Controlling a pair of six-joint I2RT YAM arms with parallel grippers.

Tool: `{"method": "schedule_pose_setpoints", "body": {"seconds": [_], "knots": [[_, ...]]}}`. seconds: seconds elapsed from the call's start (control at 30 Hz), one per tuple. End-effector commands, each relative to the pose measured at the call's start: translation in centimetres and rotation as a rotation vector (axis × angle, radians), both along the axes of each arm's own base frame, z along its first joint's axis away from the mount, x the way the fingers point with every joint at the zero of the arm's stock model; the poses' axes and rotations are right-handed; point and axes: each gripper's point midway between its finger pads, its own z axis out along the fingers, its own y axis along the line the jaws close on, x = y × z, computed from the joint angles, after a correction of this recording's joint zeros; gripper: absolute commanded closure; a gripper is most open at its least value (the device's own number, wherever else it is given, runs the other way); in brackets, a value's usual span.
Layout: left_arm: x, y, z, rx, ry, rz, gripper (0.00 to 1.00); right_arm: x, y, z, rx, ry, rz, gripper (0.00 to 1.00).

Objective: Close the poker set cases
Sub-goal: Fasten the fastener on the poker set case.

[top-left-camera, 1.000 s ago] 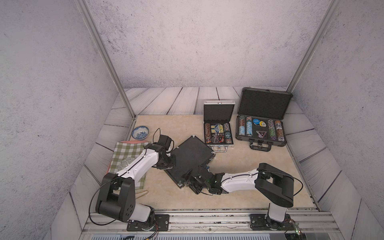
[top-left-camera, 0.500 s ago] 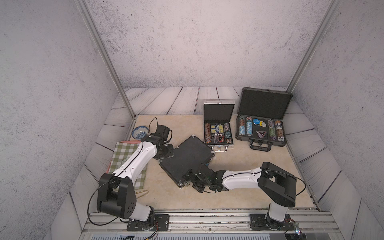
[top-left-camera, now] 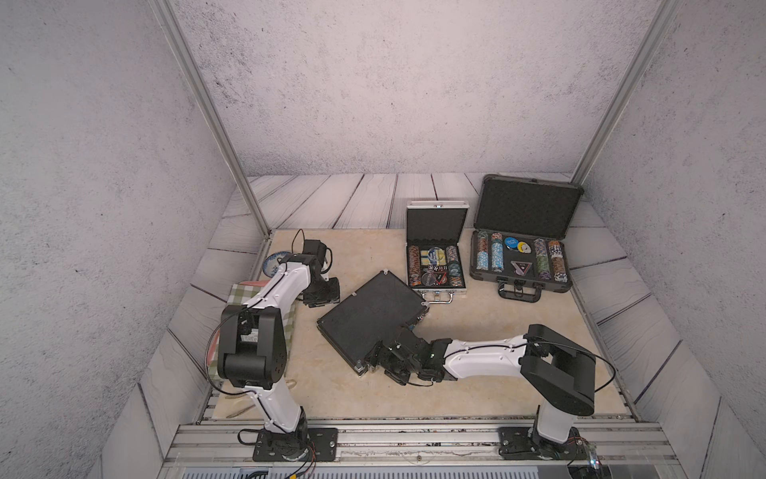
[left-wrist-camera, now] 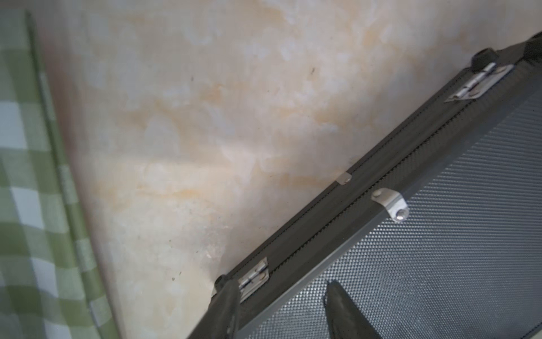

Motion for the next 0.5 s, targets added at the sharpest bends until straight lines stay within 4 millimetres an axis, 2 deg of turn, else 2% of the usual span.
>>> {"method": "schedule_pose_setpoints", "body": {"seconds": [0.0,0.13,0.23,0.33,0.47], "knots": [[-0.5,-1.0,-1.6,-0.057,0.059,-0.058,0.48,-0.2,0.9,3.2,0.054,-0.031,0.025,0.20],[-1.4,-1.3,-3.3,-0.079,0.114,-0.060,0.54,0.3,1.4,4.3,0.068,-0.049,0.011,0.20],[-2.2,-1.4,-4.3,-0.085,0.154,-0.057,0.60,0.5,2.0,4.1,0.063,-0.041,0.009,0.20],[-2.8,-1.3,-4.4,-0.085,0.178,-0.060,0.65,0.4,2.2,2.5,0.051,-0.008,-0.002,0.20],[-3.2,-1.5,-4.1,-0.094,0.188,-0.072,0.66,-0.1,2.3,0.8,0.042,0.032,-0.004,0.21]]}}
